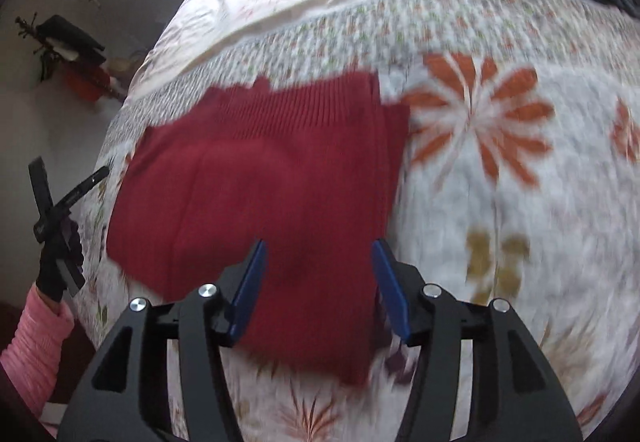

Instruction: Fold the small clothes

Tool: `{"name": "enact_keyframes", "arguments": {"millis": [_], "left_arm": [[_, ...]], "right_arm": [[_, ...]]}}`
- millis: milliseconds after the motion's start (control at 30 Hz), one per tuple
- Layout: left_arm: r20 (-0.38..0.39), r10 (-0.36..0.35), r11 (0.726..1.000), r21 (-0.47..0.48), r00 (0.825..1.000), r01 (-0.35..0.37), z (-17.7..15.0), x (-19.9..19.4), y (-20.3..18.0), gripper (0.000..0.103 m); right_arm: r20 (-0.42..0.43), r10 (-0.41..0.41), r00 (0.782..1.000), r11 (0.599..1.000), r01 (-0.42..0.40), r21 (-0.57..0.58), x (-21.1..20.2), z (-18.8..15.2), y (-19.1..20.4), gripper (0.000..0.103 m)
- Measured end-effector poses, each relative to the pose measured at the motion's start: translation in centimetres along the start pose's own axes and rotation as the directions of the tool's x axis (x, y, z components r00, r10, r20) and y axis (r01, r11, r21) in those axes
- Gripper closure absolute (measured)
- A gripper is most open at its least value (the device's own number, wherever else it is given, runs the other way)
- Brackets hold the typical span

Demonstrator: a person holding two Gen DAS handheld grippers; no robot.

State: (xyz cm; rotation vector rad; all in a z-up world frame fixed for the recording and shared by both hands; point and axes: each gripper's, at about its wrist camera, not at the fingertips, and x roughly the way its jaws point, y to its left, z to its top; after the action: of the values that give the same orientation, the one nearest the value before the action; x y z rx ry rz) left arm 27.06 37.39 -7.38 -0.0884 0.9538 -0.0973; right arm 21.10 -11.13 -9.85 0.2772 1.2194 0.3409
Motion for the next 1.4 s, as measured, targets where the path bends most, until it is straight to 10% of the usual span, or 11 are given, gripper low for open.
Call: {"name": "enact_keyframes", "arguments": {"millis": [167,267,433,1067,1200,1267,1400], "left_arm": [[-0.037,-0.085,0.994,0.062,0.996,0.087,-4.0,-2.2,-3.2,0.052],[-0.074,-0.1,0.992,0.064,0.992,0.105,-5.6,-1.7,-4.0,0.052],[-0.123,-0.084,0.993,0.066,0.989,0.093,-7.1,-0.6,-4.4,0.052],[-0.153,-0.054,0.996,0.06,0.987,0.064,-9.3,2.1,-3.1,0.051],[-0.166,-0.03,0.997,0.062,0.986,0.04,-8.7,1.7,-3.6,0.051],[-0.151,-0.043,0.997,0.059,0.988,0.053,-7.9,1.0,-4.4,0.05],[-0.116,-0.091,0.992,0.072,0.989,0.1,-6.3,0.3,-6.7,0.044]], "right_arm": [[-0.045,-0.043,0.998,0.999,0.043,0.008,1.1,-5.1,-0.1,0.05],[-0.084,0.001,0.996,0.999,0.002,0.036,1.9,-6.4,-0.5,0.089],[-0.026,0.026,0.999,0.999,-0.025,0.034,-0.4,-5.8,0.2,0.097],[-0.115,-0.022,0.993,0.991,0.037,0.131,3.7,-7.8,-3.9,0.095],[-0.081,0.012,0.997,0.992,-0.002,0.127,1.7,-6.4,-3.7,0.082],[-0.04,0.019,0.999,0.993,-0.014,0.117,0.5,-5.4,-3.4,0.058],[0.01,0.052,0.999,0.99,-0.053,0.134,-0.5,-2.5,-3.6,0.055]]}}
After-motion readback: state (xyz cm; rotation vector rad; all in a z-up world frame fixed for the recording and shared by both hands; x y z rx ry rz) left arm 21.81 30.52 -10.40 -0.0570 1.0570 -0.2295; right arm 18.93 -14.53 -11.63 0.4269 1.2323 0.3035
